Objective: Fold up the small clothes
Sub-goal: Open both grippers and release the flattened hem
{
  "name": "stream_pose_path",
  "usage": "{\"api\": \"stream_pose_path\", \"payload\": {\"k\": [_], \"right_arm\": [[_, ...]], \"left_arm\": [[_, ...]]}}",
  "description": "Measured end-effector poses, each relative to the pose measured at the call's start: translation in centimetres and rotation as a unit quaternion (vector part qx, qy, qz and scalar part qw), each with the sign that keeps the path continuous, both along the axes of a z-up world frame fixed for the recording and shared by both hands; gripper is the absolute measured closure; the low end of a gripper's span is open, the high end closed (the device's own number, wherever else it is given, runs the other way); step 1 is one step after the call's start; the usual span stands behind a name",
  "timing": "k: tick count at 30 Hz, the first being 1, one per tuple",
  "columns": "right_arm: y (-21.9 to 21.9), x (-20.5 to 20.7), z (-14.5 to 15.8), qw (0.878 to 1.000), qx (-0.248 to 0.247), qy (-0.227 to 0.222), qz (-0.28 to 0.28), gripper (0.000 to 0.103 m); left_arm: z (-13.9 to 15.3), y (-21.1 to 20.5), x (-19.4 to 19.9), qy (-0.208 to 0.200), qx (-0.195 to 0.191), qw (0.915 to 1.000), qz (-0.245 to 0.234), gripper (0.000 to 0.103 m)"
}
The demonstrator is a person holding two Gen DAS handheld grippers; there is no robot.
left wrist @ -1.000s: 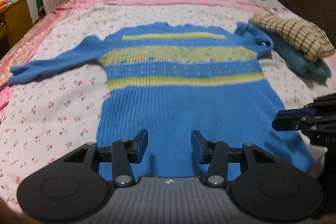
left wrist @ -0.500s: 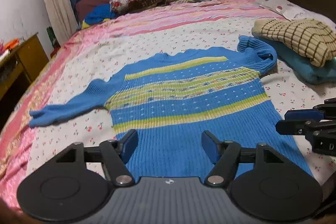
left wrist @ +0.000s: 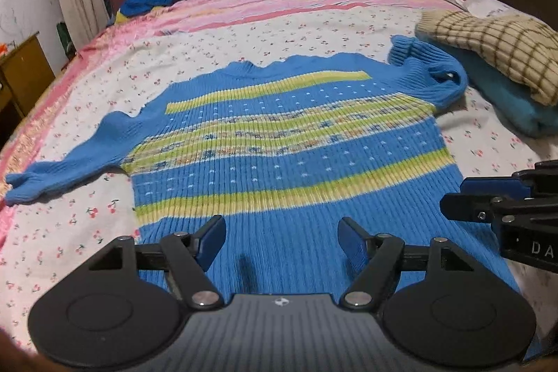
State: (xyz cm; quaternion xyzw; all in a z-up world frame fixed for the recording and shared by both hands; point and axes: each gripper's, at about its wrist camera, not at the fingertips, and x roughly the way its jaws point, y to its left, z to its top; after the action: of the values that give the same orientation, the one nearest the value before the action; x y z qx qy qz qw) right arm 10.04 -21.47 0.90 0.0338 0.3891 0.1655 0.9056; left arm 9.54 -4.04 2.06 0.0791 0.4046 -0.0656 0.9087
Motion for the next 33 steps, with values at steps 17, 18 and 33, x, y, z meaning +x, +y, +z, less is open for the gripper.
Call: {"api": "stream_pose_path", "payload": {"k": [17,18,33], "right_arm": [[1.4,4.4,0.2,0.999,-0.032,-0.01,-0.015,0.079],[1.3,4.6,0.3,0.999,-0.036,-0.012,-0.016,0.079],[-4.3,14.4,1.7,0.986,-0.118,-0.041,-0.11,0.078]], "left_arm": [[-0.1,1.5,4.9,-0.01,-0.058,0.9979,0.028,0.026],[0.0,1.4,5.2,-0.011,-0.061,0.9977,0.028,0.026],[-1.2,-1.1,10.2,-0.016,-0.084,0.9962,0.018,0.026]]}}
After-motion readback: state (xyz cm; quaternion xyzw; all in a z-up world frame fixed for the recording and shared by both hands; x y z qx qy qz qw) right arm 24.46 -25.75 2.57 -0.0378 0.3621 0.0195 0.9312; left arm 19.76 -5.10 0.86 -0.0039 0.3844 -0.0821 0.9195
